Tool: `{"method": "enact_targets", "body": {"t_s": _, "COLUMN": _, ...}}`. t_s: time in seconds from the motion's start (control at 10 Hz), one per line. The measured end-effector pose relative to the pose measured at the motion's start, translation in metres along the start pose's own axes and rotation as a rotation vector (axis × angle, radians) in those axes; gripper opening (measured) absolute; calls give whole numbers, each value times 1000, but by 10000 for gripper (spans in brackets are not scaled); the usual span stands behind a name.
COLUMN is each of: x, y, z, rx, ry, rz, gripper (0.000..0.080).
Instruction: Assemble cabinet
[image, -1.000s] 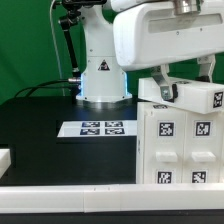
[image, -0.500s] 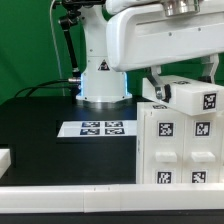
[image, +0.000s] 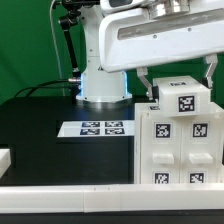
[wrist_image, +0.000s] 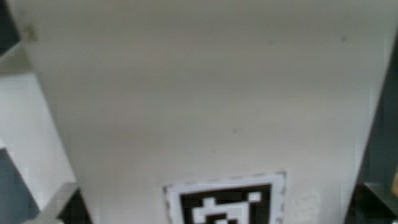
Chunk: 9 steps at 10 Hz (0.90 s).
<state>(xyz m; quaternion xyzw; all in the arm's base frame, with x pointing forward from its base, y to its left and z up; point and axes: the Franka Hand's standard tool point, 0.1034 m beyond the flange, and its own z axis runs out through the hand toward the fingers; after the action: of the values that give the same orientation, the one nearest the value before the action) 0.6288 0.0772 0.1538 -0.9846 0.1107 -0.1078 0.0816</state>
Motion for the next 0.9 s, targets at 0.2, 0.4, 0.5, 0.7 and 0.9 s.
{"method": "enact_targets", "body": {"t_s": 0.2, "x": 1, "y": -2, "z": 0, "rx": 3, "ry": 17, "rz": 194, "gripper": 564}}
{"method": "enact_targets", "body": {"t_s": 0.4, "x": 2, "y": -1, "z": 0, "rx": 4, "ry": 23, "rz": 369, "gripper": 564}}
{"method": "enact_targets", "body": {"t_s": 0.5, "x": 3, "y": 0, "z": -1, "rx": 4, "ry": 25, "rz": 477, "gripper": 564}}
{"method": "enact_targets", "body": {"t_s": 0.7, "x": 3, "y": 1, "z": -1, "rx": 6, "ry": 26, "rz": 623, "gripper": 564}}
{"method": "enact_targets", "body": {"t_s": 0.9, "x": 3, "y": 2, "z": -2, "rx": 5, "ry": 22, "rz": 786, "gripper": 564}}
